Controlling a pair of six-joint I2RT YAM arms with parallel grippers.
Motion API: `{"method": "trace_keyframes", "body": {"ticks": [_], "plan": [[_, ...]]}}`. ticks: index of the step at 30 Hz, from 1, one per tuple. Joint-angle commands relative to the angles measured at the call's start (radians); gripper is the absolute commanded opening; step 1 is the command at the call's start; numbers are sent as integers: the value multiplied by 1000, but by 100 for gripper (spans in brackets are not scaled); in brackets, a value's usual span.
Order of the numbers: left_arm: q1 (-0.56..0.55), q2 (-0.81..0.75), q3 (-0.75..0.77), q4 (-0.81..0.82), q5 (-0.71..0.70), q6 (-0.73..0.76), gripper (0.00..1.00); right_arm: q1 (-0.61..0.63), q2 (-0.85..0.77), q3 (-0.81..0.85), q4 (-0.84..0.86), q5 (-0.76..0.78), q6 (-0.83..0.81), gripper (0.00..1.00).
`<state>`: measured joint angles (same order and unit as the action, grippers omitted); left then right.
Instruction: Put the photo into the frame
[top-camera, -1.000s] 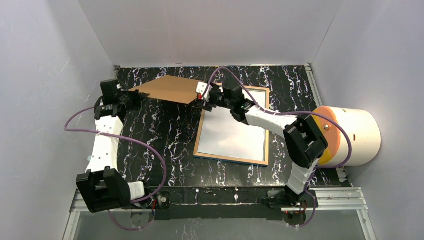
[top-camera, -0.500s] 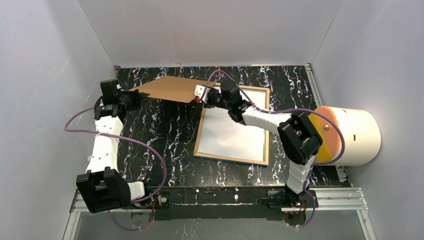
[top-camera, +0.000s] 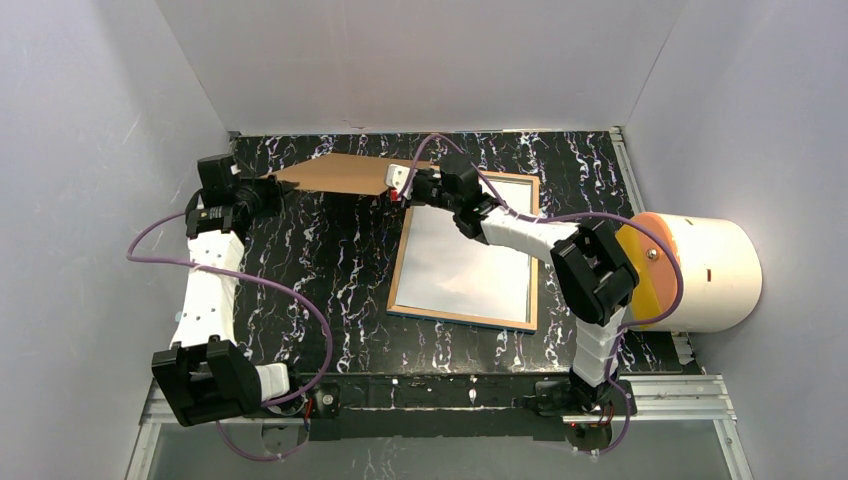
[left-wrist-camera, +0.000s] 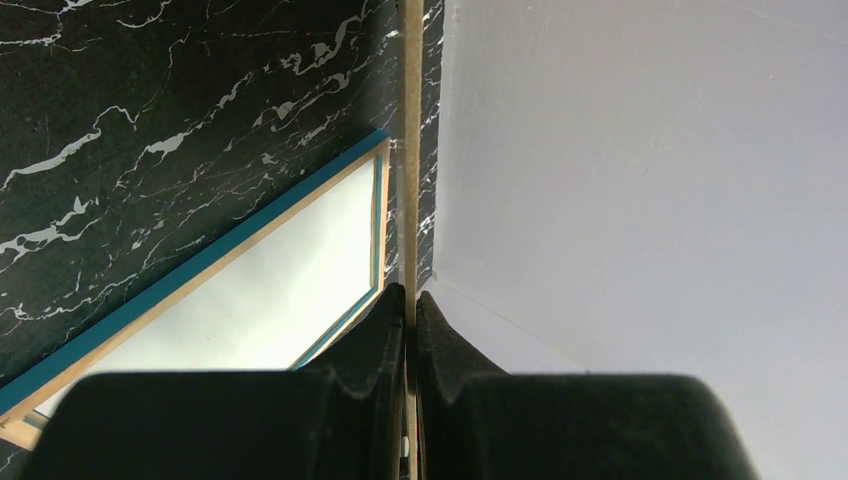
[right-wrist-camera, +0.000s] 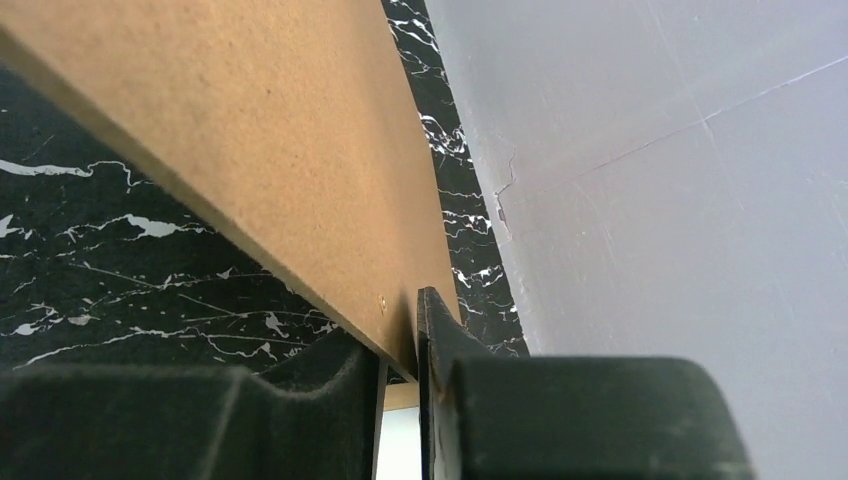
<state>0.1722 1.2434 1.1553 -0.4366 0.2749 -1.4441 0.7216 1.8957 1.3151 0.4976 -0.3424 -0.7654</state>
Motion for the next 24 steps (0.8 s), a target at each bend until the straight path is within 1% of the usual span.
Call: {"method": "trace_keyframes", "body": {"ticks": [1, 6, 10, 16, 19, 24], "plan": [[-9, -36, 51, 13, 45, -26, 0, -3, 1, 57, 40, -16, 5, 19], [-12, -38, 52, 28, 52, -33, 0, -3, -2, 68, 32, 2, 3, 1], [-14, -39, 54, 49, 58, -35, 0, -4, -15, 69, 34, 11, 1, 1], [-14, -39, 110, 94, 48, 21, 31, -2, -47, 83, 56, 21, -2, 1], [-13, -42, 123, 130, 55, 31, 42, -2, -62, 101, 73, 30, -3, 1], [-14, -48, 160, 157, 50, 71, 73, 3, -90, 140, 95, 45, 4, 1]]}}
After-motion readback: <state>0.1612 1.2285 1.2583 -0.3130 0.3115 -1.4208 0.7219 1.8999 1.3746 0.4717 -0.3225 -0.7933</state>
